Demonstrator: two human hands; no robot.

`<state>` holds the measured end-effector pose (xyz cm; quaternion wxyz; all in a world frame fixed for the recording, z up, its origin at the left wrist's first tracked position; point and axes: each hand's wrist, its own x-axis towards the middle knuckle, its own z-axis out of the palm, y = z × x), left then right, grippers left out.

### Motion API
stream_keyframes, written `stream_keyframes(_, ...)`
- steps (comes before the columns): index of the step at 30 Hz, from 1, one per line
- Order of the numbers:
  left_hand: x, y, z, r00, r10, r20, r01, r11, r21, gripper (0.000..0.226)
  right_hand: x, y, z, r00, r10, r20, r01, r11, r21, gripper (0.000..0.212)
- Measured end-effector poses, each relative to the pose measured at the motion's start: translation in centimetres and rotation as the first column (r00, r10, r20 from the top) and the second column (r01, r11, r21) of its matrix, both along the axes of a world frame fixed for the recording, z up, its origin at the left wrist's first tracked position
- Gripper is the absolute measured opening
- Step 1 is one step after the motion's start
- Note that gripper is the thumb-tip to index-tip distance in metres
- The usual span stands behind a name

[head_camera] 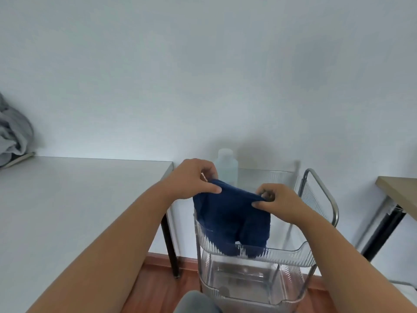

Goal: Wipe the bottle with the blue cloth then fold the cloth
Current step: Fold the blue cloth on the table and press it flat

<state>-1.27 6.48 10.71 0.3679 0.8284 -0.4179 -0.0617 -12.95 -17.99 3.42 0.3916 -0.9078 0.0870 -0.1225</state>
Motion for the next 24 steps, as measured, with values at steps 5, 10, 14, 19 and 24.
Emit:
stream_keyframes(5,1.1,2.0,0.2,0.999,-0.019,0.03,0.012,0.979,0.206,0.022,-1.5,-1.6,-0.1,0.983,-0.009,-0.184,-0.024,0.984,-0.178,0.016)
stream_keyframes(10,1.9,4.7,3.0,0.997,0.074,0.025,-0.075,0.996,0.048,0.022,-2.3,-2.2,4.7,0.996,-0.018,0.083,0.016,1.0,0.021,0.025)
stream_keyframes(14,2.2,7.8,6.8,0.982,0.171,0.076,-0.158,0.975,-0.154,0.021,-2.1,-0.1,11.0,0.966,0.102,0.239,-0.144,0.976,0.166,0.047)
stream_keyframes(19,2.2,13.6,10.6,0.932,0.337,0.137,-0.272,0.896,-0.35,0.032,-0.1,5.3,17.1,0.859,0.279,0.429,-0.462,0.783,0.416,0.023)
stream_keyframes(24,0.9,21.4,12.6,0.94,0.339,0.026,-0.28,0.815,-0.508,0.037,4.1,9.8,19.2,0.816,0.326,0.477,-0.568,0.604,0.559,0.015)
